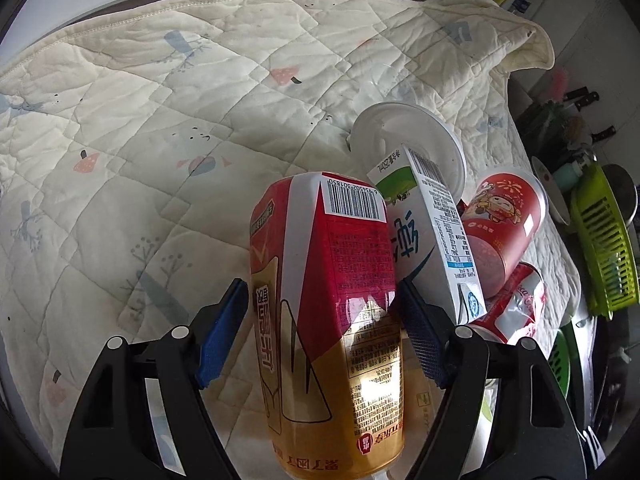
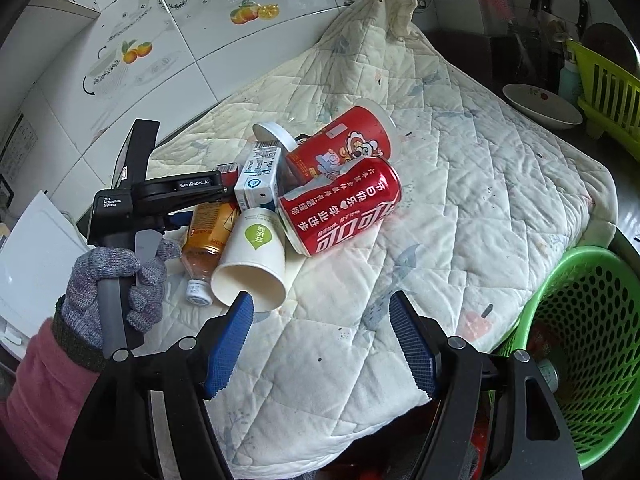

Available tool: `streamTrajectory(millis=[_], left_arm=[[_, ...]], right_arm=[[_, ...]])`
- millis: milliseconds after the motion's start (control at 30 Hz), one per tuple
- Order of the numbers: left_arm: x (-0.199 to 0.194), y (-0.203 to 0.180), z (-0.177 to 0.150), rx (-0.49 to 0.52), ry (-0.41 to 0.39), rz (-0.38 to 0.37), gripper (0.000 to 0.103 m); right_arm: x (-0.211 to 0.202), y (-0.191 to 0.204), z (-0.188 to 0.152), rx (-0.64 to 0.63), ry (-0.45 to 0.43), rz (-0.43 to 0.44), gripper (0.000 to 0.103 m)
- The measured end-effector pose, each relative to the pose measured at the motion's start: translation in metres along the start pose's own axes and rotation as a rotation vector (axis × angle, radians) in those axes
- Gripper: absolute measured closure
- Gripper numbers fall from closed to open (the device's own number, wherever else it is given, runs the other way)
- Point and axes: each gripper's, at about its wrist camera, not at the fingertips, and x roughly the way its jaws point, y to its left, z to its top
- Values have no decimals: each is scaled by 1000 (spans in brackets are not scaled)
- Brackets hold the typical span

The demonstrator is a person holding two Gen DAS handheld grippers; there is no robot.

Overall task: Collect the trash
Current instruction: 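Grasp the red-gold drink carton with the left gripper while the right grasps the white paper cup, then drop the paper cup into the basket with the right gripper while the left lifts the carton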

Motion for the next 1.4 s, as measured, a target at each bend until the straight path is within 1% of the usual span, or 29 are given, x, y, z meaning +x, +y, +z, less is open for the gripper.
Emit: streamTrajectory(millis=[133, 267, 533, 733, 867, 967, 1133, 1400], left_arm=[[-3, 1, -2, 29, 8, -7, 31], [-6, 9, -1, 31, 25, -22, 31], [-17, 22, 0, 68, 40, -7, 32], [-19, 34, 2, 72, 49, 2, 32], [-16, 40, 1, 60, 56, -9, 31], [-15, 41, 0, 60, 56, -9, 31], [-16, 38, 0, 70, 54, 7, 30], [-11, 31, -5, 78, 69, 16, 26]], right_arm=[[12, 8, 9, -6, 29, 36, 35], [26, 17, 21, -15, 62, 72, 35], [63, 35, 47, -20, 156, 132, 36], [95, 45, 58, -24, 240, 135, 40], [111, 49, 58, -35, 272, 114, 41], [121, 48, 57, -31, 292, 105, 46], [122, 43, 54, -13, 289, 120, 47], [94, 37, 39, 7, 255, 153, 48]])
